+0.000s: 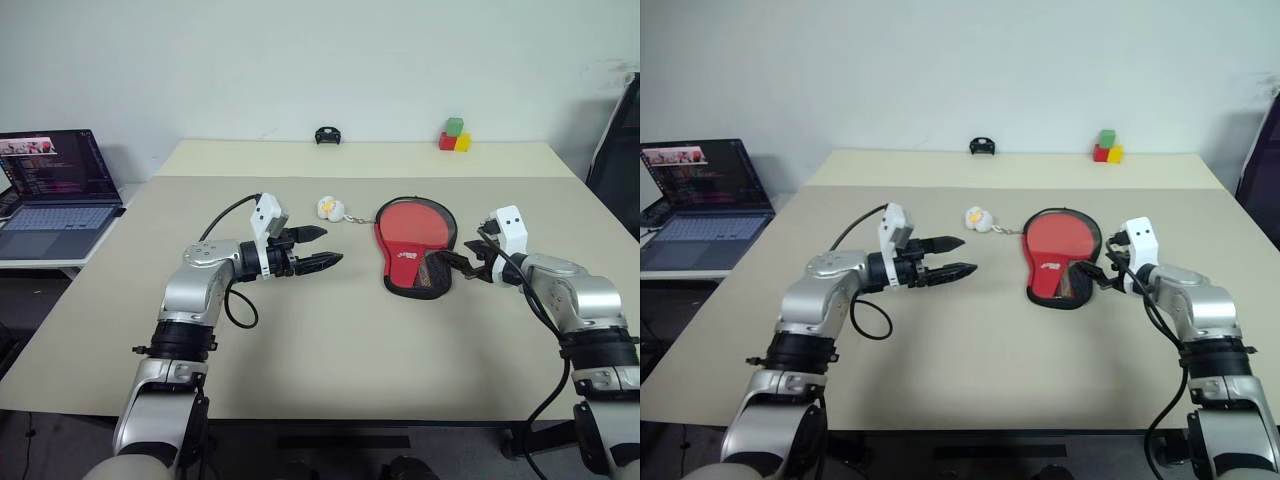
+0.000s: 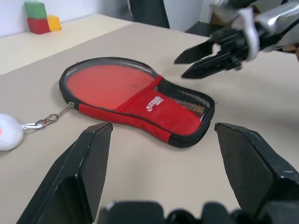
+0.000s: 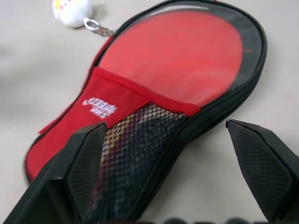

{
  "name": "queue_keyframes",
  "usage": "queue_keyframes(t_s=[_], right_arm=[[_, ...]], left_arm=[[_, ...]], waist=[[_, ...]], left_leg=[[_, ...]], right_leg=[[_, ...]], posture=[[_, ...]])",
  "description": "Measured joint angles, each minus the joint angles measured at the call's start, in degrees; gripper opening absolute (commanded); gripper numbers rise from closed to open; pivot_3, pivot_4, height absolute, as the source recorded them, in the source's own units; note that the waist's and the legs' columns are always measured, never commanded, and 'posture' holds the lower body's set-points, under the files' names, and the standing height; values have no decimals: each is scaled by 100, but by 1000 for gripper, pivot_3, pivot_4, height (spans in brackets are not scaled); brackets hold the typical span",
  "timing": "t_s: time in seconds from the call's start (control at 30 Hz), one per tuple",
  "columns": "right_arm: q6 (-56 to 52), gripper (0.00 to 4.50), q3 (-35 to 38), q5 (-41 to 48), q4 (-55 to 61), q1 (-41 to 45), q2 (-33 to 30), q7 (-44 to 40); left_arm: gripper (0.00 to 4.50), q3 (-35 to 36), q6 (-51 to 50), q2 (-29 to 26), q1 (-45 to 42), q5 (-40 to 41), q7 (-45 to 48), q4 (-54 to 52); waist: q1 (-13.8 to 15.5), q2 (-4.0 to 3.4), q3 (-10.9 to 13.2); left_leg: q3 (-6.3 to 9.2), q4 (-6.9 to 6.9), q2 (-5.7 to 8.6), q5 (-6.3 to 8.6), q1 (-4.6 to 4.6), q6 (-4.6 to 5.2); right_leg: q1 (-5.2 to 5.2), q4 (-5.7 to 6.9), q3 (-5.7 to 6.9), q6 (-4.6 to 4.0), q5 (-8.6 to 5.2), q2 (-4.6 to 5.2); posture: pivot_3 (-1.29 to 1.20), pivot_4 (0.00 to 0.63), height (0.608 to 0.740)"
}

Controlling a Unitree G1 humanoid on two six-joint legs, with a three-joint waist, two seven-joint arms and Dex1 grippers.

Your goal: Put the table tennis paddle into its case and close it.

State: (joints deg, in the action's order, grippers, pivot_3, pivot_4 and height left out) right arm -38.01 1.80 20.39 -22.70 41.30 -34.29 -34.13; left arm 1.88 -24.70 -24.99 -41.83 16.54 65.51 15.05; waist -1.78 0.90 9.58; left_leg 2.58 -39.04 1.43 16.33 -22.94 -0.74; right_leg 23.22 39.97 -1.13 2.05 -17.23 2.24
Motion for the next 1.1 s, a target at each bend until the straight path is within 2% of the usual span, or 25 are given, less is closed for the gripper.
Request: queue_keyframes(t_s=[0.37,0.63,0.9,1.0,1.1], right_arm=[[1092,4490,-134,-830,-2525,945,425,-191],[1269,4490,-93,-1022,-3195,1338,600,-406],[1281,4490,-88,-1214,-3388,1517,756,-554],[1240,3876,-87,-1252,-3394,1560,841,-588],[1223,2853,-87,-1264,-3396,1573,929,-615]], left_arm=[[3847,-2,-254,-274,113,163,-161,-425],[3847,-7,-255,-300,167,165,-240,-431],[3847,-41,-249,-305,168,164,-247,-432],[3847,-49,-236,-311,172,163,-246,-432],[3847,-55,-229,-370,199,159,-242,-432]], waist=[[-25,0,0],[-35,0,0],[-134,-1,-1],[-173,-2,-1],[-196,-2,-2]], left_leg=[[-4,1,-2,-3,2,-6],[-4,1,-2,-3,3,-6],[-3,1,-3,-4,5,-6],[-4,2,-4,-3,6,-6],[-4,2,-5,-3,8,-6]], right_leg=[[0,0,0,-1,0,-1],[0,1,0,-2,1,-1],[0,2,-1,-2,1,-1],[0,3,-2,-2,1,-2],[0,5,-5,-2,1,-2]], posture=[[0,150,740],[0,150,740],[0,150,740],[0,150,740],[0,150,740]])
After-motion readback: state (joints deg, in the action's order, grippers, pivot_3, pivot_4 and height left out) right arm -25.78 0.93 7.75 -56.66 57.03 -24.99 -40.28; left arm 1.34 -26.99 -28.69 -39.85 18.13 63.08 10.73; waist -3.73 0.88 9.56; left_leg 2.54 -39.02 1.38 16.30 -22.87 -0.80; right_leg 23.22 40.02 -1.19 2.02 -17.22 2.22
